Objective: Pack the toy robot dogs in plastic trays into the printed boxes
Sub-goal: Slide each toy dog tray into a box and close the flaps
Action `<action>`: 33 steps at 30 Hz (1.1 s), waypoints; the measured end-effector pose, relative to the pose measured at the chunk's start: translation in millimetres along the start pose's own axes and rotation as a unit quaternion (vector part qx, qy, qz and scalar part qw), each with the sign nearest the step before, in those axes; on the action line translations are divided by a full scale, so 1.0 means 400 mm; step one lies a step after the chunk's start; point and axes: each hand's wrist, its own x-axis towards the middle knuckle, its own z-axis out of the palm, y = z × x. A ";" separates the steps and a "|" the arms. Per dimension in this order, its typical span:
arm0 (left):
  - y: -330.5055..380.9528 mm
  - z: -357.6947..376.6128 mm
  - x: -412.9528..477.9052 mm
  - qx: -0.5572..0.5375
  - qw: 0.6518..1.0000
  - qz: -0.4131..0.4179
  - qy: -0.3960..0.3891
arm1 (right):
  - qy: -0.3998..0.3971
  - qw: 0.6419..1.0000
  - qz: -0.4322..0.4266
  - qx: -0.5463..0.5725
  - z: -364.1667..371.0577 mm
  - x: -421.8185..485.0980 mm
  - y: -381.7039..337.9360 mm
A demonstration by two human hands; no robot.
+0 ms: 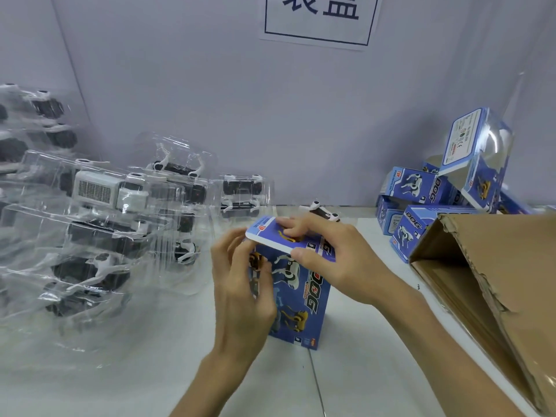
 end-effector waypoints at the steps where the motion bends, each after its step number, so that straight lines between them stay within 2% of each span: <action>1: 0.017 0.009 -0.013 -0.013 0.999 -0.034 0.021 | 0.002 1.000 0.008 -0.006 0.001 0.004 -0.002; 4: 0.060 0.037 -0.042 -0.060 0.991 -0.114 0.037 | 0.004 0.998 0.008 -0.056 -0.001 0.016 -0.013; 7: 0.078 0.066 -0.044 -0.038 0.986 -0.164 0.017 | -0.002 0.993 0.002 -0.118 -0.002 0.020 -0.025; 11: 0.084 0.090 -0.043 -0.040 0.977 -0.208 0.013 | 0.009 0.996 0.000 -0.094 -0.015 0.032 -0.037; 24: 0.072 0.095 -0.063 -0.037 0.975 -0.209 0.060 | -0.031 0.987 0.008 -0.155 -0.012 0.030 -0.051; 28: 0.070 0.094 -0.061 -0.019 0.976 -0.214 0.028 | -0.040 0.983 -0.011 -0.176 -0.004 0.028 -0.056; 33: 0.071 0.106 -0.060 0.026 0.981 -0.188 -0.042 | -0.113 0.959 -0.015 -0.258 -0.008 0.019 -0.067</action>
